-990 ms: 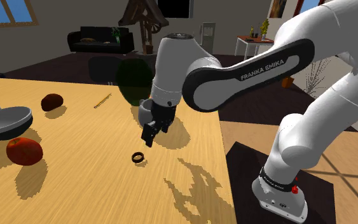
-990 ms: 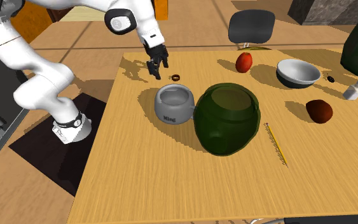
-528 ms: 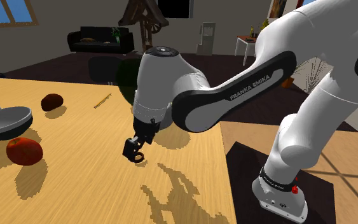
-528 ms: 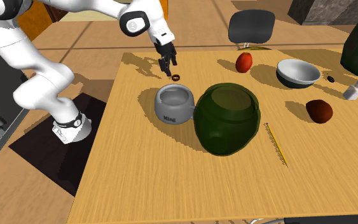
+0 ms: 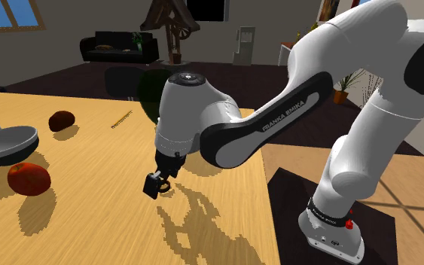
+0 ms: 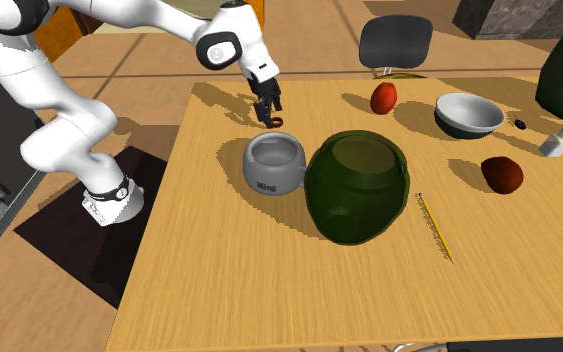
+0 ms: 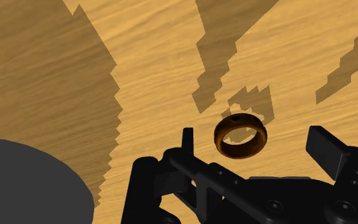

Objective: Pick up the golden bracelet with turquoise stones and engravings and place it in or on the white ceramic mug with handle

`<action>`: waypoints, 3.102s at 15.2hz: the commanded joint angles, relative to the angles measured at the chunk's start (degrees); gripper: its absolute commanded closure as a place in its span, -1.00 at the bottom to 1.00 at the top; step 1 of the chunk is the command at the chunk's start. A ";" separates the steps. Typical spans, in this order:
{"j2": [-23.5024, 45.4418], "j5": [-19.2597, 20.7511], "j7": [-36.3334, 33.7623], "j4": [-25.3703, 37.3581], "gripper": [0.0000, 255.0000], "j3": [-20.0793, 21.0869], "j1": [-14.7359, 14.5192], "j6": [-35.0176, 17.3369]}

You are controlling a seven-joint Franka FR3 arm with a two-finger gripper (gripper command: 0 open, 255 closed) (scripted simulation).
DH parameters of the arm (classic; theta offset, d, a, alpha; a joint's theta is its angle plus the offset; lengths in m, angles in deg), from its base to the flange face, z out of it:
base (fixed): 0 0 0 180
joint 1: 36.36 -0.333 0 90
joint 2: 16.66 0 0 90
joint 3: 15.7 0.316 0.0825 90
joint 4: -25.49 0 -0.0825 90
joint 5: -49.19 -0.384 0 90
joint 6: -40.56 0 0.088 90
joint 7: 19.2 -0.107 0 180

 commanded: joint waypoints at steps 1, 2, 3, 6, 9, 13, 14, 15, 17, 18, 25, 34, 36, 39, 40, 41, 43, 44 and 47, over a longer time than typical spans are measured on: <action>0.14 0.15 -0.11 -0.05 -1.00 0.04 0.02 -0.18; 0.14 0.15 -0.11 -0.05 -1.00 0.04 0.02 -0.18; 0.14 0.15 -0.11 -0.05 -1.00 0.04 0.02 -0.18; 0.13 0.14 -0.11 -0.05 1.00 0.04 0.02 -0.17; 0.13 0.14 -0.11 -0.05 1.00 0.04 0.02 -0.17; 0.13 0.14 -0.11 -0.05 1.00 0.04 0.02 -0.17; 0.13 0.14 -0.11 -0.05 1.00 0.04 0.02 -0.17; 0.14 0.15 -0.11 -0.05 1.00 0.04 0.02 -0.18; -0.68 -0.68 0.60 0.83 1.00 -0.21 -0.11 1.33; -1.06 -1.06 0.93 1.30 1.00 -0.34 -0.17 2.10; -3.29 -3.06 2.76 4.87 1.00 -1.21 -0.47 7.45; -5.02 -4.39 4.23 10.34 1.00 -2.15 -0.58 14.33; -5.24 -4.54 4.45 11.69 1.00 -2.32 -0.57 15.86; -5.45 -4.69 4.72 13.81 1.00 -2.54 -0.54 18.15; -5.50 -4.72 4.80 14.54 1.00 -2.60 -0.52 18.92; -5.52 -4.74 4.87 15.28 1.00 -2.66 -0.49 19.68; -5.53 -4.75 4.98 16.81 1.00 -2.76 -0.45 21.22; -5.52 -4.74 5.03 17.59 1.00 -2.80 -0.42 21.98; -5.37 -4.66 5.13 20.02 1.00 -2.90 -0.33 24.29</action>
